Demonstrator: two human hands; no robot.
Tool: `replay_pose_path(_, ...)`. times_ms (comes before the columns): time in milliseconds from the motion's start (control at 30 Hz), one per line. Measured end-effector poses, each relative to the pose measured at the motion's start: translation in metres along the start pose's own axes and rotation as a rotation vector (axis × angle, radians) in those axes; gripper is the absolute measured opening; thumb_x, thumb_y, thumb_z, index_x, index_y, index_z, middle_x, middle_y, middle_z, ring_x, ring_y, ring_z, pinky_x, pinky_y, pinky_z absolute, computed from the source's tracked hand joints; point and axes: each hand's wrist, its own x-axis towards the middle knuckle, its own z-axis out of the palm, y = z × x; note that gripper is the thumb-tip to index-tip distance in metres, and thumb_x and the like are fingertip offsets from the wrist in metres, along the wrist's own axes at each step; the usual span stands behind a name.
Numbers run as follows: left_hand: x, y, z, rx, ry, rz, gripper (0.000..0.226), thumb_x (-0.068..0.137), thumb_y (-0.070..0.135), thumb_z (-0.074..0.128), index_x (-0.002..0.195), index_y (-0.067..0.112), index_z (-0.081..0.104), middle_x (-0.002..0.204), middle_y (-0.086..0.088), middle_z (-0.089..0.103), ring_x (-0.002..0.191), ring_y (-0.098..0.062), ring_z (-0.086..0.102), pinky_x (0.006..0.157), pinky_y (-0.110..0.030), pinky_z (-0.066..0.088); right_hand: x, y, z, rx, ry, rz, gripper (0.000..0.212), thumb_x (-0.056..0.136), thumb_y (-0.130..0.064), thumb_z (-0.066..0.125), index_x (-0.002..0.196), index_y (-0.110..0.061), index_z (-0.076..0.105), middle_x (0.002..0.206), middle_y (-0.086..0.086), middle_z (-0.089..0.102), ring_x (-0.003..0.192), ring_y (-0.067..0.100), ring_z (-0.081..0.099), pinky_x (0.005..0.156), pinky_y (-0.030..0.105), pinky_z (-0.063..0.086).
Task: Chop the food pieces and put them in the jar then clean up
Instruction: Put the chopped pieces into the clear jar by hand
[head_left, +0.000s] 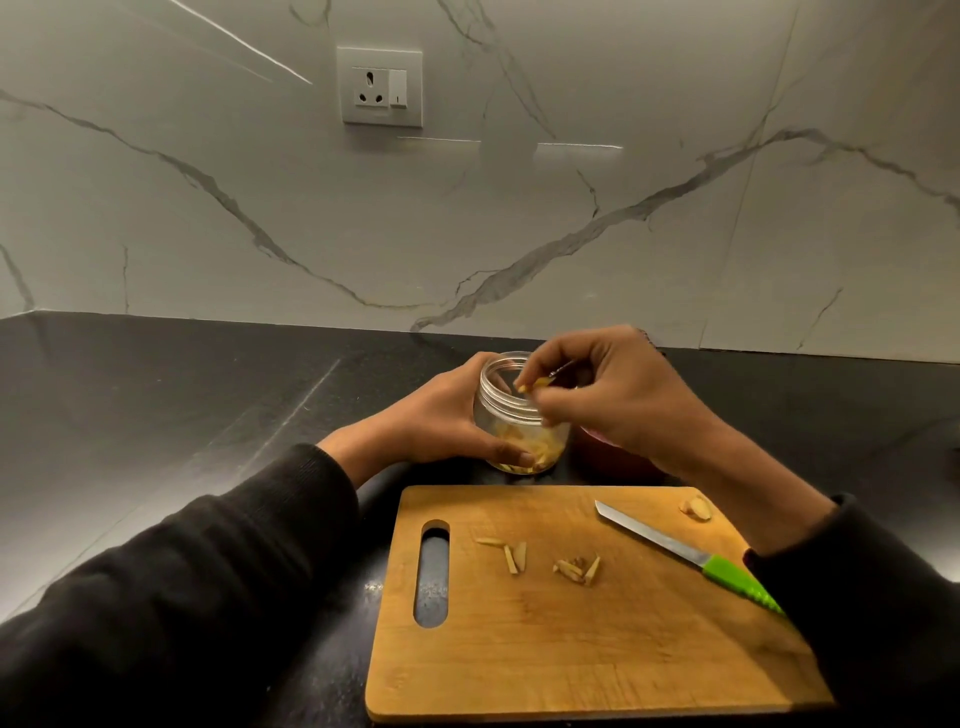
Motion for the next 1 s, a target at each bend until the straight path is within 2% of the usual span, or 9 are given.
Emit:
replay_pose_path(67, 0.001, 0.002, 0.001, 0.025, 0.016, 0.031, 0.101, 0.065, 0.040, 0.092, 0.147, 0.028, 0.033, 0.130, 0.014, 0.055, 0.119, 0.000, 0.054, 0.099, -0.020, 0.046, 0.002, 0.008, 0.000, -0.116, 0.184, -0.062, 0.014, 0.084, -0.001, 0.074, 0.094, -0.010, 0.076, 0.085, -0.005, 0.072, 0.078, 0.010, 0.070, 0.070, 0.023, 0.059)
replay_pose_path(133, 0.002, 0.003, 0.001, 0.050, 0.021, 0.052, 0.104, 0.064, 0.046, 0.092, 0.147, 0.029, 0.033, 0.132, 0.011, 0.054, 0.121, -0.004, 0.053, 0.102, -0.025, 0.046, 0.004, 0.014, 0.000, -0.231, 0.241, -0.100, 0.014, 0.085, -0.004, 0.074, 0.095, -0.013, 0.076, 0.087, -0.005, 0.071, 0.078, 0.008, 0.068, 0.072, 0.023, 0.059)
replay_pose_path(367, 0.002, 0.004, 0.003, 0.082, 0.031, 0.085, 0.102, 0.064, 0.050, 0.091, 0.146, 0.031, 0.034, 0.134, 0.013, 0.052, 0.123, -0.002, 0.051, 0.105, -0.028, 0.045, 0.004, 0.020, 0.005, -0.388, 0.217, -0.124, 0.022, 0.089, -0.002, 0.072, 0.107, -0.014, 0.078, 0.098, -0.001, 0.076, 0.078, -0.002, 0.063, 0.076, 0.005, 0.049)
replay_pose_path(533, 0.002, 0.003, 0.003, 0.073, 0.028, 0.083, 0.100, 0.065, 0.047, 0.091, 0.146, 0.031, 0.034, 0.134, 0.015, 0.052, 0.124, -0.002, 0.051, 0.106, -0.028, 0.044, 0.004, 0.016, 0.004, -0.369, 0.206, -0.112, 0.020, 0.086, -0.007, 0.076, 0.104, -0.016, 0.078, 0.097, -0.002, 0.076, 0.085, 0.002, 0.068, 0.079, 0.011, 0.054)
replay_pose_path(633, 0.002, 0.004, 0.002, 0.076, 0.028, 0.084, 0.101, 0.065, 0.047, 0.091, 0.146, 0.030, 0.034, 0.135, 0.014, 0.052, 0.124, -0.003, 0.050, 0.106, -0.027, 0.043, 0.003, 0.016, 0.003, -0.384, 0.217, -0.108, 0.022, 0.089, -0.002, 0.071, 0.107, -0.015, 0.078, 0.100, 0.000, 0.077, 0.088, 0.005, 0.068, 0.080, 0.010, 0.053)
replay_pose_path(800, 0.002, 0.004, 0.002, 0.083, 0.027, 0.077, 0.103, 0.064, 0.048, 0.091, 0.147, 0.030, 0.033, 0.135, 0.013, 0.052, 0.124, -0.004, 0.050, 0.106, -0.028, 0.044, 0.003, 0.015, 0.003, -0.383, 0.224, -0.118, 0.020, 0.087, 0.000, 0.073, 0.100, -0.014, 0.079, 0.096, 0.000, 0.077, 0.079, -0.004, 0.064, 0.080, 0.006, 0.051)
replay_pose_path(1000, 0.001, 0.003, 0.002, 0.076, 0.024, 0.057, 0.100, 0.066, 0.046, 0.091, 0.146, 0.031, 0.033, 0.128, 0.020, 0.051, 0.119, 0.004, 0.050, 0.096, -0.014, 0.040, 0.003, 0.017, 0.004, -0.378, 0.226, -0.146, 0.019, 0.090, -0.007, 0.072, 0.106, -0.016, 0.077, 0.097, -0.002, 0.076, 0.084, 0.002, 0.068, 0.083, 0.013, 0.054)
